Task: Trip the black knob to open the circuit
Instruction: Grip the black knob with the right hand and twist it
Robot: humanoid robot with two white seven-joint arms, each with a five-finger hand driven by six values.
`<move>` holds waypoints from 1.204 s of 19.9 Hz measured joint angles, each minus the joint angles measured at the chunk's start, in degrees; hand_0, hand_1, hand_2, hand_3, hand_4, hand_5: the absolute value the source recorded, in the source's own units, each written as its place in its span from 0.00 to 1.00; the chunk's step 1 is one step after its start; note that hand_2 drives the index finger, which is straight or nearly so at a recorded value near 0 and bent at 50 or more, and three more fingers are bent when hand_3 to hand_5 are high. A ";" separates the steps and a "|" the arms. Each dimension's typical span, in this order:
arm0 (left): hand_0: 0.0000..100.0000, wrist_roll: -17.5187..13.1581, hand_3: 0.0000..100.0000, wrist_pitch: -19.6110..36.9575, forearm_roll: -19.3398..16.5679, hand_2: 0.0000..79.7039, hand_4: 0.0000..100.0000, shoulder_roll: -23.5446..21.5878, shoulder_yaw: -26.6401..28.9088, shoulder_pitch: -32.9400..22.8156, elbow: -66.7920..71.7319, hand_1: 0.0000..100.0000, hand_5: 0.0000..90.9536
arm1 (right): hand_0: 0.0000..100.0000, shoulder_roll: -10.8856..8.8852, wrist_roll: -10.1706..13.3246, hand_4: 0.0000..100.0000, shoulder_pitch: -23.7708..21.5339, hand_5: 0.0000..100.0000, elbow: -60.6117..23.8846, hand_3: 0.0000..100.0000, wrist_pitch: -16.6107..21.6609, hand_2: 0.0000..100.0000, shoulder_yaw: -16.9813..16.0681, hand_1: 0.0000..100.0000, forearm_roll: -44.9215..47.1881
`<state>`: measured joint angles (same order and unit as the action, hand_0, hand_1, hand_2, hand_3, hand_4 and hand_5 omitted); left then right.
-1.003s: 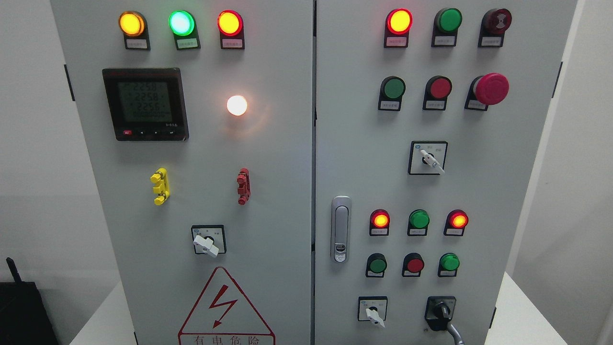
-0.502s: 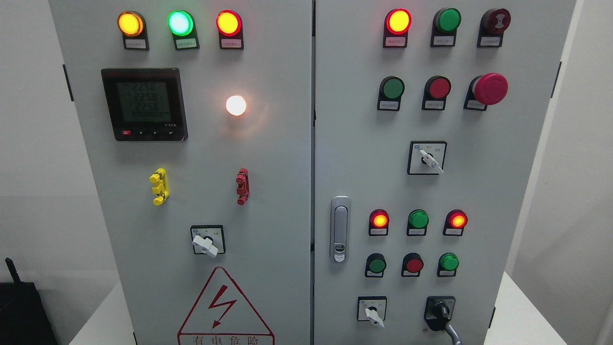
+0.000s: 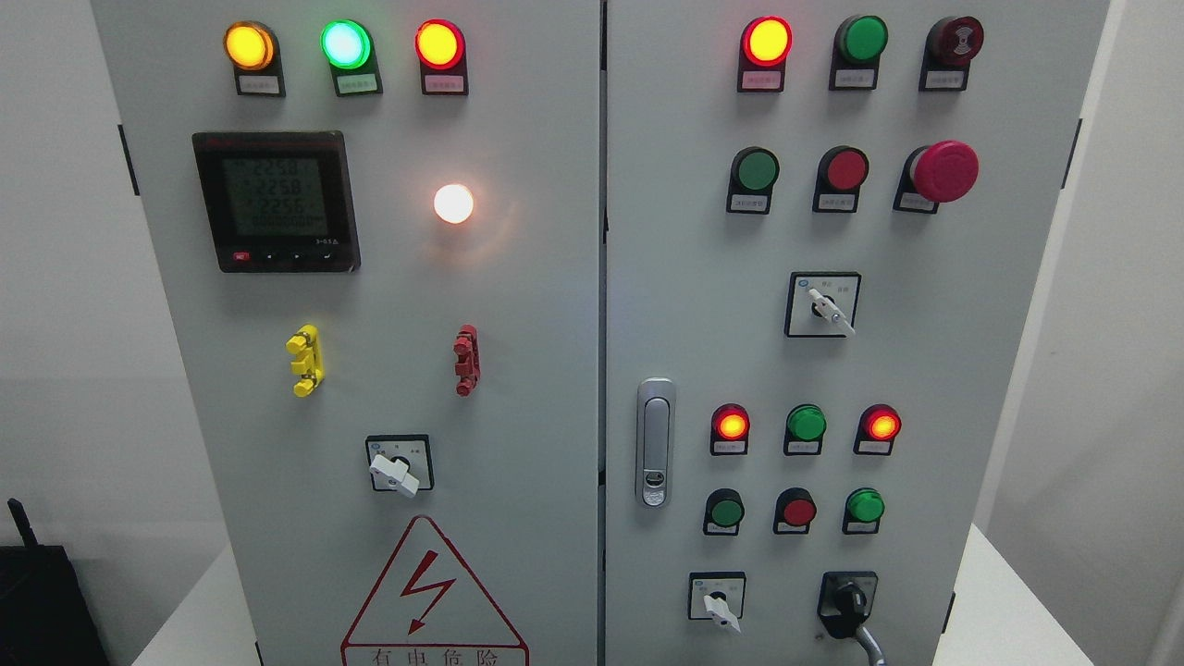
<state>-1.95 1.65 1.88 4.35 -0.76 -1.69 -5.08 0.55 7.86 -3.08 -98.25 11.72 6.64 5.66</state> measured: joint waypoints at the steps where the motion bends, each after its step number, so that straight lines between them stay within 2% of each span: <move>1: 0.12 0.00 0.00 0.00 0.00 0.00 0.00 0.00 0.00 0.00 0.00 0.39 0.00 | 1.00 -0.01 0.07 1.00 0.00 0.90 0.00 1.00 0.00 0.00 0.12 1.00 -0.02; 24: 0.12 0.00 0.00 0.00 0.00 0.00 0.00 0.00 0.00 0.00 0.00 0.39 0.00 | 1.00 -0.02 0.64 1.00 0.29 0.90 0.04 1.00 -0.18 0.00 1.65 1.00 -0.05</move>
<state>-1.95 1.65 1.88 4.34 -0.76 -1.69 -5.08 0.53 8.51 -2.79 -98.21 11.53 8.30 5.61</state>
